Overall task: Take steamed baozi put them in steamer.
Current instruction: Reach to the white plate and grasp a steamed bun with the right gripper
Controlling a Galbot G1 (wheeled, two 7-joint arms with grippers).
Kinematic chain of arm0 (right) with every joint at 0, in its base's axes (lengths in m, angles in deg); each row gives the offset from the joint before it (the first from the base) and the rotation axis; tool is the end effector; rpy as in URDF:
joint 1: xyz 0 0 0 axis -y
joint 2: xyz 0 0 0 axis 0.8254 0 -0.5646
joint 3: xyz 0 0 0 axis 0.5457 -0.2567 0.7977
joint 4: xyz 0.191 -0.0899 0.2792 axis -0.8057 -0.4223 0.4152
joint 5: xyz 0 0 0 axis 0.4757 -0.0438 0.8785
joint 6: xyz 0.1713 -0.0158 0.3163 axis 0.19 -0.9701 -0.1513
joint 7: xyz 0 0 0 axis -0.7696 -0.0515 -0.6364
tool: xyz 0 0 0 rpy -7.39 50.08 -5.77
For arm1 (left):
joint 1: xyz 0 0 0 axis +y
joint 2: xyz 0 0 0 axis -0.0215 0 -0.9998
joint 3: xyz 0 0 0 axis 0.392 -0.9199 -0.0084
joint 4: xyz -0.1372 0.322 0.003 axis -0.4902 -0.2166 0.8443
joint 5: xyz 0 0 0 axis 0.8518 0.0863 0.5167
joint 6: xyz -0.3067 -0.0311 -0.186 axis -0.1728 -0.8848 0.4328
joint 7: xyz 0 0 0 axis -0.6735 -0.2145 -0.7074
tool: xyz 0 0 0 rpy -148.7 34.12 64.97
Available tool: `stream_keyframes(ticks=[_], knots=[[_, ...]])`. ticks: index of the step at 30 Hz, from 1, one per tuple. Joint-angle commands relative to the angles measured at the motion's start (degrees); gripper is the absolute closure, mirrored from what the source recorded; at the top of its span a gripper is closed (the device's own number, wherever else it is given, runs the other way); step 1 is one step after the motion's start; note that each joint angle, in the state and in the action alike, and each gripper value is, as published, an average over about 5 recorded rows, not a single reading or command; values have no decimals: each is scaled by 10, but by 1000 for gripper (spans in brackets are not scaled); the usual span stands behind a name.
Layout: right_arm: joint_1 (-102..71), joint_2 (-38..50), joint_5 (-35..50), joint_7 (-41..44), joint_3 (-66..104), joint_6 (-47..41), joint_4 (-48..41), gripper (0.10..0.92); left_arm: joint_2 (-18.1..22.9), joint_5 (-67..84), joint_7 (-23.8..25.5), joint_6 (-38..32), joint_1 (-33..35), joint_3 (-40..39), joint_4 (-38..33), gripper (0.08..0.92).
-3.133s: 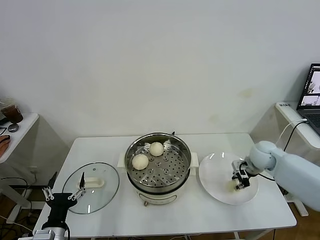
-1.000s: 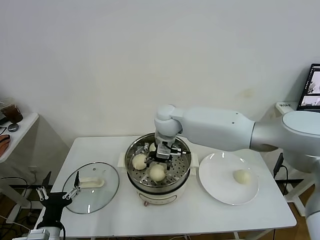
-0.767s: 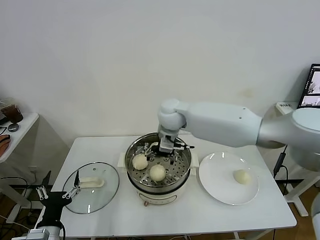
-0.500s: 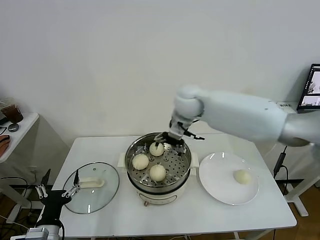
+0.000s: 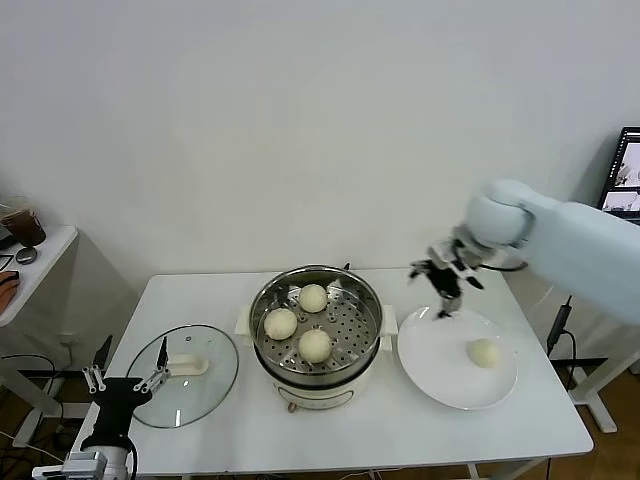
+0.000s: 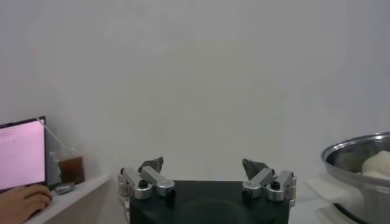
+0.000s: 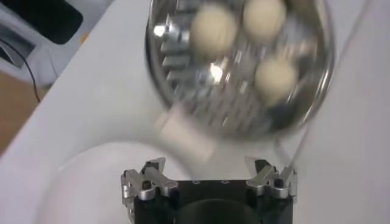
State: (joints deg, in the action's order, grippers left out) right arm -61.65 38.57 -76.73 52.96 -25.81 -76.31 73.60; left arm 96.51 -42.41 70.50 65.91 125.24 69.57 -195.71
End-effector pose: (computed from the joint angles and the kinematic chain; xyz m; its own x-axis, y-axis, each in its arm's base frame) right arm 0.5048 -0.0807 -0.0526 -0.1857 -0.1707 0.9677 -0.8909 -0.3861 -0.2391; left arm 0.1595 0.1159 -0.2941 -0.9926 -0.0950 -0.0761 -0.1100 0.9681 0.2252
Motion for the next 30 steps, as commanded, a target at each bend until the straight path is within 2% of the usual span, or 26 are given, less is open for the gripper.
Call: stream_keyframes(ticks=[1, 11, 21, 30], knots=[[-245, 136, -137, 17, 188, 9, -48, 203, 0, -1, 1, 0, 0, -3, 2, 177], [-369, 80, -201, -19, 299, 54, -147, 203, 1, -5, 1, 0, 5, 4, 6, 177], [-378, -22, -243, -44, 315, 71, -224, 203, 2, -5, 1, 0, 13, 18, 7, 177], [-384, -55, -261, -56, 319, 65, -248, 203, 5, -4, 1, 0, 13, 20, 9, 177]])
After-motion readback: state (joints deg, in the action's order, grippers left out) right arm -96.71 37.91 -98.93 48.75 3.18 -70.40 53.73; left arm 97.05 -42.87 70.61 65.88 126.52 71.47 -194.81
